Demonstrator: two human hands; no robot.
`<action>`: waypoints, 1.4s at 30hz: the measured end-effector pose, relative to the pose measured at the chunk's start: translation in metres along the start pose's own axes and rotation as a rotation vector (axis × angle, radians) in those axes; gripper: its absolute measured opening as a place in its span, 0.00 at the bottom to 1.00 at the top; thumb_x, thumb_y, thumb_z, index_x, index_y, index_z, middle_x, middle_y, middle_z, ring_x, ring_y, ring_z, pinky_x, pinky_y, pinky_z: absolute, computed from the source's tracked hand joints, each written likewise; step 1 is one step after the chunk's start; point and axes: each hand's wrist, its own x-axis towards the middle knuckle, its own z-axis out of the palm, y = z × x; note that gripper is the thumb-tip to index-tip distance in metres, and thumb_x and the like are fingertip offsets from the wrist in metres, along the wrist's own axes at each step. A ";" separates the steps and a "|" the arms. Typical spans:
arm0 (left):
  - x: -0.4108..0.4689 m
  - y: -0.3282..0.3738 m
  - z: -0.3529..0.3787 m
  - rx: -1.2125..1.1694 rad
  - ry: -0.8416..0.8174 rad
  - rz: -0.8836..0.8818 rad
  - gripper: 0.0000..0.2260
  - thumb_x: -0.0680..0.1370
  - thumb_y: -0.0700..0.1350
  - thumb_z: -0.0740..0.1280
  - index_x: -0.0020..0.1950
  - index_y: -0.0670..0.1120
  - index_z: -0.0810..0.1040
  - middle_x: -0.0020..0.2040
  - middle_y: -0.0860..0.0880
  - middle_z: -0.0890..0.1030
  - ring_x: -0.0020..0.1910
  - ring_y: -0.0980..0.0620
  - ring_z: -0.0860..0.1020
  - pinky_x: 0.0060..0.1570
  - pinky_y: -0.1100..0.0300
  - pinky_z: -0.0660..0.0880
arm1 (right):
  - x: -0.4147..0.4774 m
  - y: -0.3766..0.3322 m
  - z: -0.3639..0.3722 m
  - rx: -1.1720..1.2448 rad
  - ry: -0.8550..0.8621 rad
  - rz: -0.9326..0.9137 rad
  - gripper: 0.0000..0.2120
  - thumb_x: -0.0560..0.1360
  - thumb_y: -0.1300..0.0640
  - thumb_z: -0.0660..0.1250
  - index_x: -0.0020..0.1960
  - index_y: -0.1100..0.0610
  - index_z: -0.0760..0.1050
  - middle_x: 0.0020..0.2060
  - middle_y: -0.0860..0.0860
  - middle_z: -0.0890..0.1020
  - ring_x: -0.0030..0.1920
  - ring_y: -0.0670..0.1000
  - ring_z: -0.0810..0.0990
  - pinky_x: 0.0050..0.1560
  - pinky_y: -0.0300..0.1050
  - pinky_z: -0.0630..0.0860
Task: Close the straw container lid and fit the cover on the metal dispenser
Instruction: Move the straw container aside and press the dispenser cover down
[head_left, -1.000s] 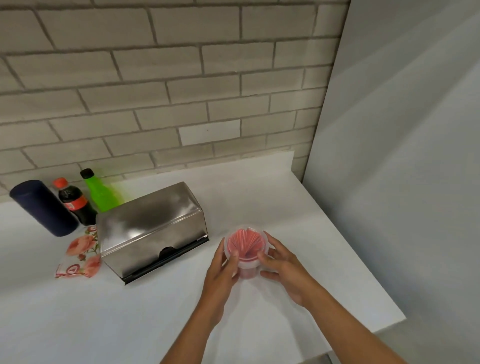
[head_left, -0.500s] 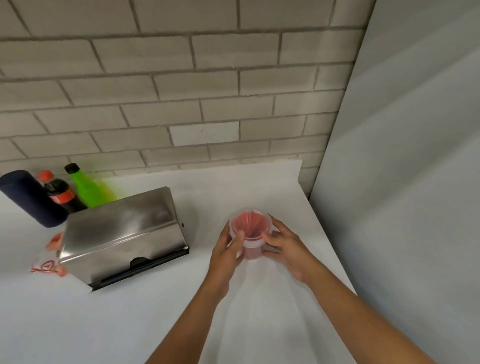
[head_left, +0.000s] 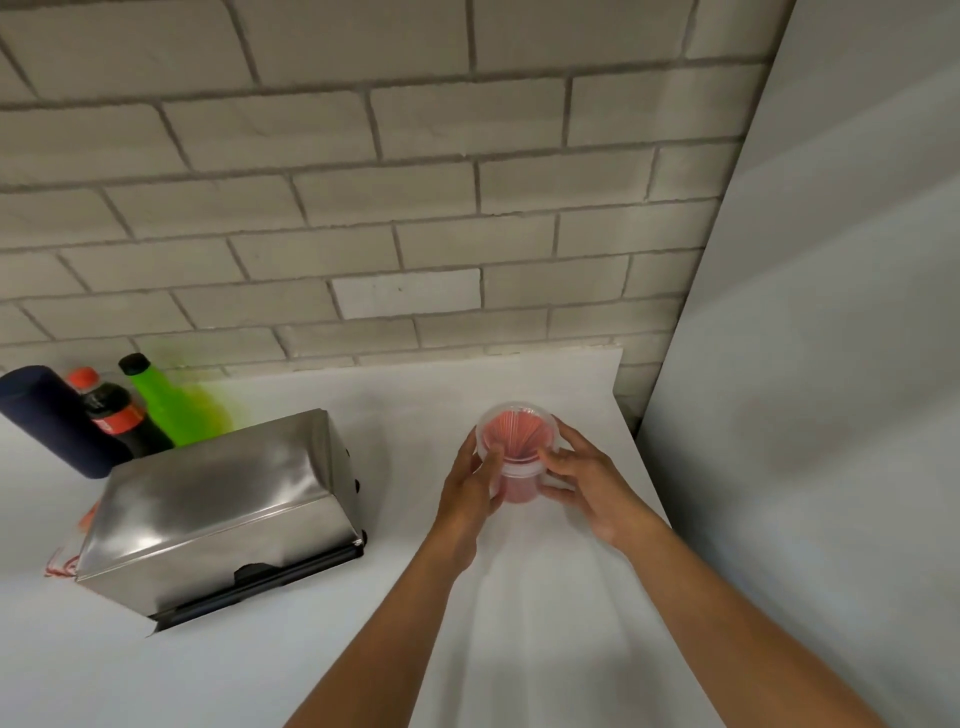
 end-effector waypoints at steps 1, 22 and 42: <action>0.006 0.002 0.001 0.002 -0.005 -0.003 0.12 0.84 0.58 0.66 0.67 0.70 0.77 0.64 0.61 0.83 0.63 0.59 0.81 0.55 0.58 0.82 | 0.005 -0.001 -0.002 -0.005 0.000 -0.003 0.33 0.71 0.47 0.80 0.75 0.38 0.75 0.66 0.49 0.84 0.68 0.54 0.82 0.66 0.56 0.81; 0.077 0.015 0.022 0.023 -0.017 0.041 0.14 0.85 0.57 0.64 0.70 0.65 0.74 0.63 0.61 0.82 0.55 0.64 0.83 0.45 0.64 0.83 | 0.070 -0.025 -0.026 -0.019 0.072 -0.022 0.39 0.70 0.45 0.80 0.78 0.41 0.71 0.69 0.51 0.82 0.69 0.56 0.81 0.68 0.61 0.79; 0.088 0.019 0.027 0.029 -0.009 0.051 0.19 0.77 0.63 0.66 0.69 0.65 0.74 0.64 0.60 0.81 0.58 0.57 0.84 0.48 0.62 0.84 | 0.075 -0.037 -0.022 -0.009 0.078 -0.052 0.27 0.80 0.52 0.75 0.76 0.41 0.72 0.72 0.51 0.79 0.70 0.58 0.79 0.69 0.62 0.78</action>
